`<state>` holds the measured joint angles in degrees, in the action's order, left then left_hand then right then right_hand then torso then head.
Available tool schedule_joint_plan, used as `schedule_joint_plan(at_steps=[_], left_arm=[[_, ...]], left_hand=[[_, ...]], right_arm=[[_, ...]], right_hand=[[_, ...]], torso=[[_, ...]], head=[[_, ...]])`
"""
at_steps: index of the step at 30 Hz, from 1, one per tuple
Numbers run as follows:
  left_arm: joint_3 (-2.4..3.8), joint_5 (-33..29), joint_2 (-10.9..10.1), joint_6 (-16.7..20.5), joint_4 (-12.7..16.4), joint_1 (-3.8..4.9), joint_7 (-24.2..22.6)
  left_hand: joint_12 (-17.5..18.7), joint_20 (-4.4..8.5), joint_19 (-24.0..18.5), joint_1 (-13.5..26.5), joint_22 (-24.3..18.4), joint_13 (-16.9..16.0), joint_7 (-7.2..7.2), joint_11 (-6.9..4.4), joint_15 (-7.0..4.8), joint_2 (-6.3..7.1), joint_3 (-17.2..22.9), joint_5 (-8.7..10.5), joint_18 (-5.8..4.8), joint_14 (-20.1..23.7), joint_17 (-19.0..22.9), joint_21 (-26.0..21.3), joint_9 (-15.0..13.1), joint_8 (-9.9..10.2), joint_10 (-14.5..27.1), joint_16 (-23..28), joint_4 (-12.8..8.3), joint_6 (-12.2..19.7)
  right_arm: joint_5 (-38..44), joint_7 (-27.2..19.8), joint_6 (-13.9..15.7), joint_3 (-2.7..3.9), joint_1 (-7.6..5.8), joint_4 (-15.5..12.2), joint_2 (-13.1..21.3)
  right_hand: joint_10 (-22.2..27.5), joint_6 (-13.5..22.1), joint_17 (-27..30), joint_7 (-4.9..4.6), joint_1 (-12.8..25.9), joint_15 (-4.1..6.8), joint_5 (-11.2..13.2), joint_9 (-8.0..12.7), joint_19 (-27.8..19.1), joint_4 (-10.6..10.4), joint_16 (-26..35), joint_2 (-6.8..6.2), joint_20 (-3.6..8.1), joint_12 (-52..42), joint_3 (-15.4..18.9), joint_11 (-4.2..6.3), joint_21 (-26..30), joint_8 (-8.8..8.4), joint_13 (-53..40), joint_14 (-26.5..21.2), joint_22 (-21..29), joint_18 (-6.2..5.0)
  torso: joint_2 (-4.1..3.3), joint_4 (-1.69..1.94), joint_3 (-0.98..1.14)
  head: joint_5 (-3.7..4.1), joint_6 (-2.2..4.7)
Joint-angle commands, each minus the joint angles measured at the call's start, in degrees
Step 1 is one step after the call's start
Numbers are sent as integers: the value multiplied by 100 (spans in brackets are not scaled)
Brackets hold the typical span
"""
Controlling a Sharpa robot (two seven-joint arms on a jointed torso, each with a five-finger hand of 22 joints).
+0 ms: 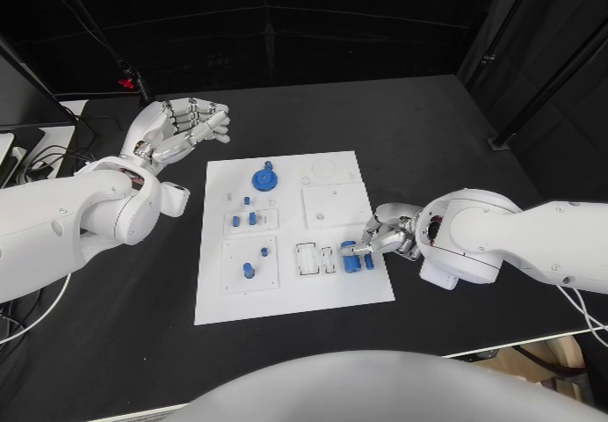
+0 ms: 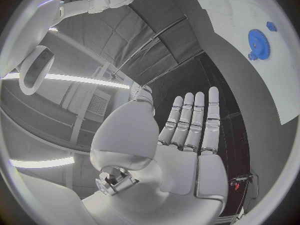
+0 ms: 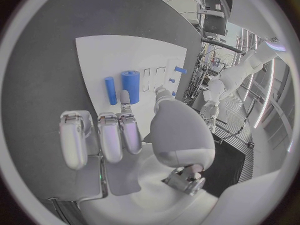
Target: Assemble the parts on the task board
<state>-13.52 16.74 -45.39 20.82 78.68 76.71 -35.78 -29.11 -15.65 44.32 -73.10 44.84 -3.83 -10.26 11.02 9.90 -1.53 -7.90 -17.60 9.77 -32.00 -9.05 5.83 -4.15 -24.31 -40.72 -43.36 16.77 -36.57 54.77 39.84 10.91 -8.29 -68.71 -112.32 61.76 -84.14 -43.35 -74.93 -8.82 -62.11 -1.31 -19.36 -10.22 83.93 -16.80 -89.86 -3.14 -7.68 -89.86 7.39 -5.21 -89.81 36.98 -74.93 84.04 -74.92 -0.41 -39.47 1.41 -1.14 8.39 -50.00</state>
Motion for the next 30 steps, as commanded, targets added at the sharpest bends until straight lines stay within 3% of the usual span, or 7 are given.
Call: schedule_joint_plan(at_steps=[1,18,26,30], left_arm=[[4,-17,2,-55,6,8,-73],[4,-17,-8,-56,6,8,-69],[4,-17,-6,-65,11,8,-68],[4,-17,-15,-61,13,8,-67]], left_hand=[[-30,-16,10,-16,-5,4,-342,12,0,-40,-44,-20,42,44,6,0,6,-31,40,-33,-4,33],[-30,-16,10,-16,-5,4,-342,12,0,-40,-44,-20,42,44,6,0,6,-31,40,-33,-4,33],[-43,-17,8,-18,-9,4,-344,14,2,-49,-54,-21,41,51,19,0,5,-51,47,-41,-5,48],[-43,-17,8,-18,-9,4,-344,14,2,-49,-54,-21,41,51,19,0,5,-51,47,-41,-5,48]], right_arm=[[-83,106,-97,1,-4,6,-41],[-161,148,-147,1,-4,254,-375],[-223,196,-158,1,32,424,-606],[-229,236,-217,1,44,471,-646]], right_hand=[[-586,-52,-1507,15,28,9,26,10,607,12,-14,56,23,-14,-16,26,-19,-45,-1507,596,-1508,41],[-586,-98,-1507,12,-60,3,45,42,607,25,-14,228,15,-14,-51,25,-19,-164,-1507,596,-1508,41],[-586,-147,-1507,8,-349,-4,21,79,607,67,-14,417,5,-14,-86,20,-19,-317,-1507,596,-1508,41],[-586,-141,-1507,-3,-456,-8,3,95,607,85,-14,440,1,-14,-79,13,-19,-378,-1507,596,-1508,41]], torso=[[-1,9,1],[0,-2,-1],[-1,10,3],[1,5,0]], head=[[4,0],[-5,0],[-7,0],[-13,0]])
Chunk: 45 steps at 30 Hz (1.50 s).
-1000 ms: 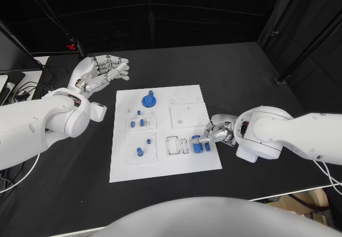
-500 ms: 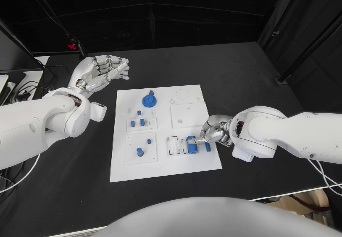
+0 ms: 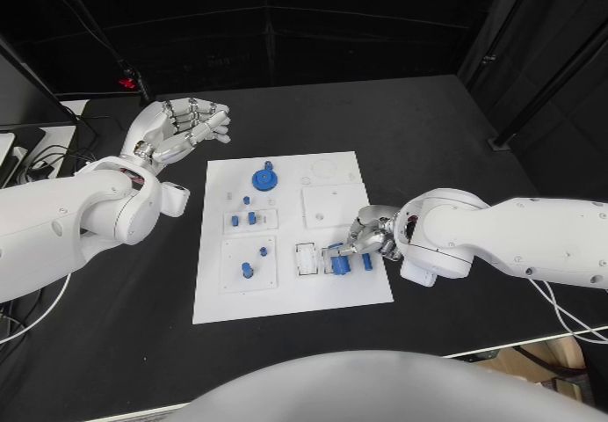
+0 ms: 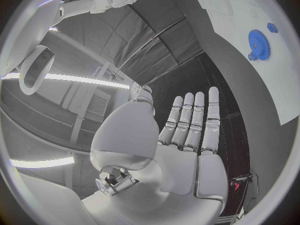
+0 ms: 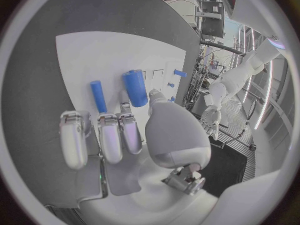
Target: Assemble the parts on the task board
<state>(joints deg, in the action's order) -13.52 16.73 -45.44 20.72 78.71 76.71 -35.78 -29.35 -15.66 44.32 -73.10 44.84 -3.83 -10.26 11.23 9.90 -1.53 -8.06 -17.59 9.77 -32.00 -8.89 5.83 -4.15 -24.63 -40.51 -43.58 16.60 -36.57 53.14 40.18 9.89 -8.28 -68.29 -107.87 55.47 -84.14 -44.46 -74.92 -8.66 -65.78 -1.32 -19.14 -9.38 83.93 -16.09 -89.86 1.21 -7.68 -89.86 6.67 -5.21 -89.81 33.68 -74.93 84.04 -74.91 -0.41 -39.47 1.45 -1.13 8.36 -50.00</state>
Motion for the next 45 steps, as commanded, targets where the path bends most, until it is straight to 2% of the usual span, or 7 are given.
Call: schedule_joint_plan(at_steps=[1,10,15,19,24,33,45], left_arm=[[4,-16,-13,-51,11,8,-67],[4,-16,-15,-60,13,8,-66],[4,-16,-20,-59,12,8,-65],[4,-16,-20,-61,10,8,-64],[4,-16,-22,-61,9,8,-63],[4,-16,-34,-66,10,8,-62],[4,-16,-51,-69,7,8,-53]], left_hand=[[-20,-17,8,-18,-9,4,-344,-7,2,-50,-38,-21,40,51,5,0,5,-21,27,-20,12,50],[-21,-17,8,-18,-9,4,-344,-7,2,-50,-39,-21,40,52,5,0,5,-21,27,-20,12,50],[-21,-17,8,-18,-9,4,-344,-7,2,-50,-39,-21,40,52,5,0,5,-21,27,-20,12,50],[-21,-17,8,-18,-9,4,-344,-7,2,-50,-39,-21,40,52,5,0,5,-21,27,-20,12,50],[-21,-17,8,-18,-9,4,-344,-7,2,-50,-39,-21,40,52,5,0,5,-21,27,-20,12,50],[-27,-17,7,-19,-11,4,-345,-6,3,-56,-43,-22,40,55,11,0,4,-32,30,-25,12,56],[-27,-17,7,-19,-11,4,-345,-6,3,-56,-43,-22,40,55,11,0,4,-32,30,-25,12,56]], right_arm=[[-68,220,-159,0,8,44,-33],[-70,271,-271,0,65,124,-121],[-65,255,-228,0,83,131,-136],[-56,202,-140,0,88,126,-143],[-53,46,78,0,91,110,-135],[-280,-356,544,0,95,17,-15],[-657,-662,755,1,95,-182,237]], right_hand=[[-586,-20,-1508,-25,-117,-11,-17,18,607,21,-14,5,-1,-14,-3,9,-19,-70,-1507,596,-1509,41],[-586,14,-1508,-67,-483,-50,18,79,607,162,-14,49,-35,-14,-21,-30,-19,-253,-1507,596,-1509,41],[-586,10,-1508,-82,-963,-69,322,125,607,440,-14,154,-56,-14,-233,-44,-19,-376,-1507,596,-1509,41],[-586,-10,-1508,-87,-1217,-82,333,172,607,597,-14,230,-67,-14,-413,-48,-19,-475,-1507,596,-1509,41],[-586,-227,-1508,2,-1396,-60,272,256,607,693,-14,363,-56,-14,-692,25,-19,-651,-1507,596,-1509,41],[-586,-829,-1508,128,-1422,39,211,418,607,749,-14,235,36,-14,-1019,142,-19,-1115,-1507,596,-1509,41],[-586,-1043,-1508,113,-1373,43,216,472,607,766,-14,114,48,-14,-1103,135,-19,-1333,-1507,596,-1509,41]], torso=[[1,-1,-2],[1,0,0],[2,-1,0],[2,-2,1],[1,-2,-2],[3,-2,2],[3,-2,-4]], head=[[-9,0],[-8,0],[-9,0],[-9,0],[-10,0],[-39,0],[-62,0]])
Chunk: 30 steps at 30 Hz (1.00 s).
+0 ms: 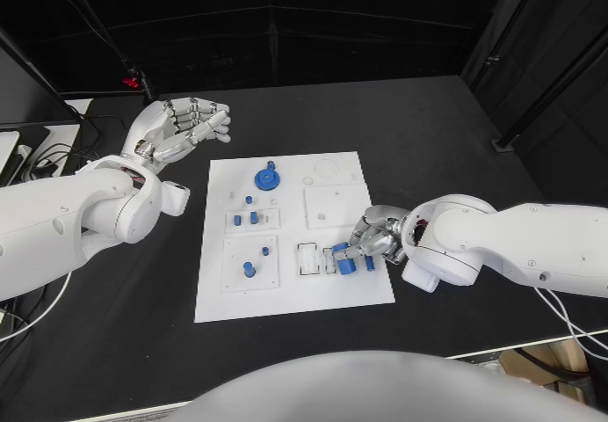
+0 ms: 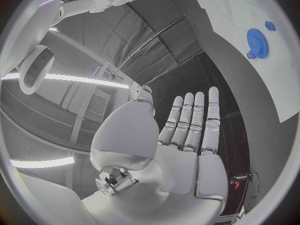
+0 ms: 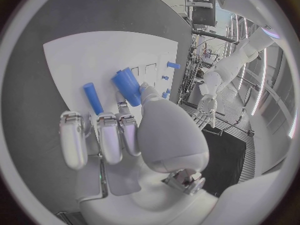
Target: Assemble the parts on the task board
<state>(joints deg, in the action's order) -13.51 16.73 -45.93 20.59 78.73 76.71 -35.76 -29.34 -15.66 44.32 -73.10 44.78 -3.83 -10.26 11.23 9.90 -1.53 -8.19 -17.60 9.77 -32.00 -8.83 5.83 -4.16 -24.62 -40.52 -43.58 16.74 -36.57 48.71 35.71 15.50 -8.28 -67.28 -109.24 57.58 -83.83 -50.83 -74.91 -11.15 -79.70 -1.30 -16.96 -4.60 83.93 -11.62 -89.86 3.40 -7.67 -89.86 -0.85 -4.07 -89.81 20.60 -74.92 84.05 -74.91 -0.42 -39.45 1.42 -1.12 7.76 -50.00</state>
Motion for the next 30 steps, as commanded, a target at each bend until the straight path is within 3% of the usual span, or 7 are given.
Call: schedule_joint_plan(at_steps=[1,20,30], left_arm=[[4,-16,-2,-59,4,7,-55],[4,-16,20,-82,-16,6,-40],[4,-16,27,-89,-23,6,-34]], left_hand=[[-27,-17,7,-19,-5,4,-345,-6,3,-56,-30,-22,40,55,5,0,4,-33,31,-25,-1,56],[-32,-17,6,-19,-6,5,-345,-6,4,-59,-34,-22,40,57,9,0,4,-40,33,-28,-2,60],[-32,-17,6,-19,-6,5,-345,-6,4,-59,-34,-22,40,57,9,0,4,-40,33,-28,-2,60]], right_arm=[[-222,-229,190,1,-5,-67,49],[-562,-590,293,7,-16,-326,195],[-984,-741,299,10,-30,-291,76]], right_hand=[[-617,-405,-1509,363,19,41,-2,-6,607,319,-14,-105,47,-14,-351,21,-19,-25,-1508,595,-1509,42],[-617,-465,-1509,353,49,38,22,17,607,324,-14,-162,45,-14,-375,12,-19,-131,-1508,595,-1509,42],[-617,-521,-1509,354,97,38,27,25,607,301,-14,-180,45,-14,-382,13,-19,-188,-1508,595,-1509,42]], torso=[[-3,3,-4],[3,15,-5],[4,7,-7]], head=[[-2,0],[-7,0],[-61,0]])
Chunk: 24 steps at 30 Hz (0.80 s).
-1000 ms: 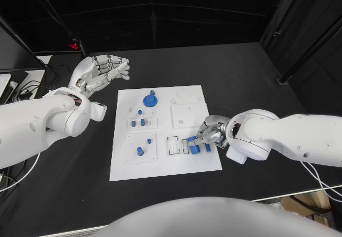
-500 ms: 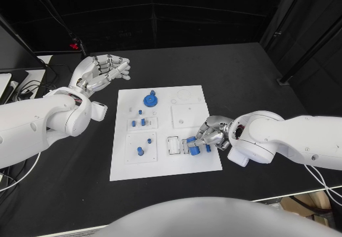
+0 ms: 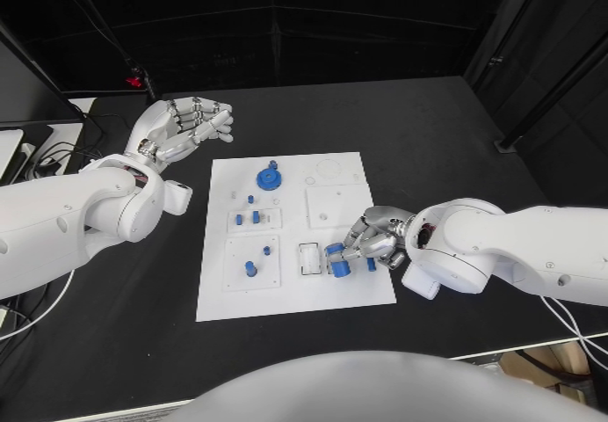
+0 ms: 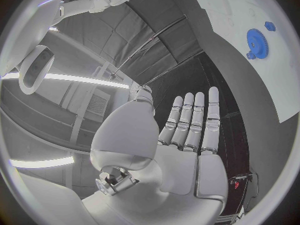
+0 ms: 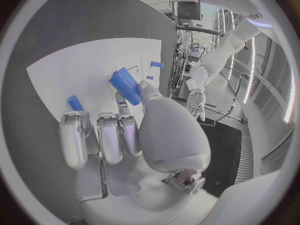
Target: Assemble the parts on the task board
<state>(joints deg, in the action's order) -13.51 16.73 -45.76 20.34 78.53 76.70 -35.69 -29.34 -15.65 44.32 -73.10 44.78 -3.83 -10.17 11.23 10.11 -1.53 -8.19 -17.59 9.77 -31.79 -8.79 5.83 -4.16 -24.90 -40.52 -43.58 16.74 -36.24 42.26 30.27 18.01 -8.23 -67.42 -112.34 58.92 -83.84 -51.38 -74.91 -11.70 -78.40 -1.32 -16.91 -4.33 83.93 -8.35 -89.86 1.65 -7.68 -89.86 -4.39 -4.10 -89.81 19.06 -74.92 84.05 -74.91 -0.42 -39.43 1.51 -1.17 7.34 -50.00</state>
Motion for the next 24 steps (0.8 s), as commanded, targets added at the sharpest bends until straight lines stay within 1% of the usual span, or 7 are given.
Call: schedule_joint_plan(at_steps=[1,5,7,12,19,24], left_arm=[[4,-15,13,-66,-3,8,-40],[4,-15,20,-73,-4,8,-37],[4,-15,23,-73,-4,8,-35],[4,-15,25,-70,2,8,-32],[4,-15,27,-70,0,9,-30],[4,-15,29,-69,-2,9,-29]], left_hand=[[-36,-18,5,-21,-8,4,-355,-6,-16,-62,-37,-22,39,39,9,0,3,-19,35,-32,-2,32],[-37,-18,4,-21,-8,4,-355,-6,-16,-63,-38,-22,39,39,10,0,3,-21,36,-32,-2,34],[-37,-18,4,-21,-8,4,-355,-6,-16,-63,-38,-22,39,39,10,0,3,-21,36,-32,-2,34],[-37,-18,4,-21,-8,4,-355,-6,-16,-63,-38,-22,39,39,10,0,3,-21,36,-32,-2,34],[-37,-18,4,-21,-8,4,-355,-6,-16,-63,-38,-22,39,39,10,0,3,-21,36,-32,-2,34],[-37,-18,4,-21,-8,4,-355,-6,-16,-63,-38,-22,39,39,10,0,3,-21,36,-32,-2,34]], right_arm=[[-366,-200,44,5,-20,37,-89],[-426,-189,27,6,-40,124,-212],[-443,-165,3,7,-49,173,-275],[-464,-72,-71,8,-68,287,-416],[-470,44,-97,8,-74,391,-511],[-471,185,-162,8,-76,457,-575]], right_hand=[[-616,-467,-1509,409,-33,40,23,-2,607,-27,-14,-5,46,-14,-28,16,-19,-35,-1508,595,-1509,42],[-616,-500,-1509,411,2,41,34,2,607,-45,-14,-15,46,-14,-30,18,-19,-72,-1508,595,-1509,42],[-616,-504,-1509,412,6,41,36,2,607,-48,-14,-16,46,-14,-31,18,-19,-77,-1508,595,-1509,42],[-616,-530,-1509,413,41,43,67,6,607,-65,-14,-33,47,-14,-27,19,-19,-117,-1508,595,-1509,42],[-616,-544,-1509,415,53,44,86,8,607,-70,-14,-42,47,-14,-27,19,-19,-137,-1508,595,-1509,42],[-616,-552,-1509,416,57,45,92,8,607,-74,-14,-36,48,-14,-32,20,-19,-146,-1508,595,-1509,42]], torso=[[-1,-1,0],[-2,6,2],[0,1,0],[-5,6,-2],[-3,-3,-3],[0,-1,-2]], head=[[-25,0],[-34,0],[-50,0],[-75,0],[-102,0],[-101,0]])
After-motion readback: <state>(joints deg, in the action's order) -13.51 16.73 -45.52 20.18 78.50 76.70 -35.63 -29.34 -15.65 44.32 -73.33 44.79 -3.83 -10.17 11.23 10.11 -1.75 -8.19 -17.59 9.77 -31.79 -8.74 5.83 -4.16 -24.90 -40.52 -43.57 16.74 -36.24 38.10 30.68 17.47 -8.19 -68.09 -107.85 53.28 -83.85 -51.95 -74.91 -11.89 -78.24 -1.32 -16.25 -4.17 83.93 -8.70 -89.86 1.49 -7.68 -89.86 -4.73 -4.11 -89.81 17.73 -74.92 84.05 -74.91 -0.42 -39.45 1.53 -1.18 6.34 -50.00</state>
